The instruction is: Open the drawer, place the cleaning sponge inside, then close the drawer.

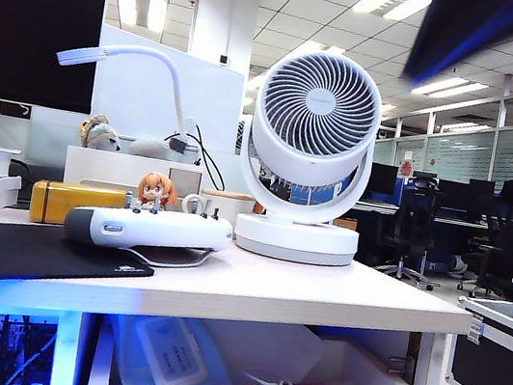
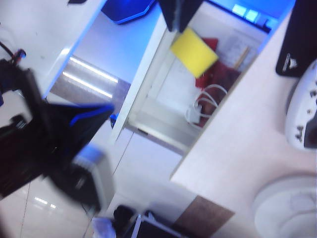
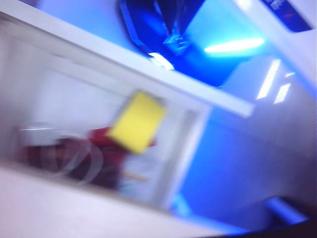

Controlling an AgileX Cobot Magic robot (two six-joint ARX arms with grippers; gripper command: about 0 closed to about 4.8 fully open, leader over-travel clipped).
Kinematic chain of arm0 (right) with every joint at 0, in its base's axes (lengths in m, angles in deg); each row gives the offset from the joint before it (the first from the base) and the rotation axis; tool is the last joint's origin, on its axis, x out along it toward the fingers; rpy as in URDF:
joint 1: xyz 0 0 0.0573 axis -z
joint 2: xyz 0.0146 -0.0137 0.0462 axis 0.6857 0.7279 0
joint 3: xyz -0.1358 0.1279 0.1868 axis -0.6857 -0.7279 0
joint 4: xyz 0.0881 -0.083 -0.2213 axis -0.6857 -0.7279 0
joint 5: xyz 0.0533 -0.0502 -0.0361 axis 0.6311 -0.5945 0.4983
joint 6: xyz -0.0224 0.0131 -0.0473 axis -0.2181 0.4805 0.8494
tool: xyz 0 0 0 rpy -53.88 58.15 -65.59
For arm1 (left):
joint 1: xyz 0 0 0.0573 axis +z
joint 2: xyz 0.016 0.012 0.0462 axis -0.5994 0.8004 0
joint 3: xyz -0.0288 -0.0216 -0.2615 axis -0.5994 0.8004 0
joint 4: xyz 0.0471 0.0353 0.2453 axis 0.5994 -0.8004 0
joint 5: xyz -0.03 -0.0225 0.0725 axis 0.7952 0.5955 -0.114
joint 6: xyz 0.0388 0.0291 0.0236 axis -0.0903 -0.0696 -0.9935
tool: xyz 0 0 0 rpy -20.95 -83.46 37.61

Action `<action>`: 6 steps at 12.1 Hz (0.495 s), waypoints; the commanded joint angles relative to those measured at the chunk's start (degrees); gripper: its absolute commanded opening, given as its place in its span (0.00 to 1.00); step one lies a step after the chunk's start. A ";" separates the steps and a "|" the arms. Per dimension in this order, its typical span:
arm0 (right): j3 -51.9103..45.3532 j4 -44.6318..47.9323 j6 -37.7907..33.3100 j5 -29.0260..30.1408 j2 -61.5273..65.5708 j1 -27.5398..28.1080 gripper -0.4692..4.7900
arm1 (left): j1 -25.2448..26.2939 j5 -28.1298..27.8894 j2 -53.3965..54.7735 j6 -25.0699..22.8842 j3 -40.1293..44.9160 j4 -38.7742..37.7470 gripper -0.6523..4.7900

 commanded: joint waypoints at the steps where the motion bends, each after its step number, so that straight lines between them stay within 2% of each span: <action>1: -8.87 7.52 0.00 3.32 -1.03 -0.09 0.08 | 0.07 -0.15 -0.42 -0.11 -0.37 -0.87 0.11; 6: -19.23 11.74 -0.50 3.56 -1.81 0.04 0.08 | 0.04 -0.15 -0.76 -0.09 -0.37 -0.94 0.11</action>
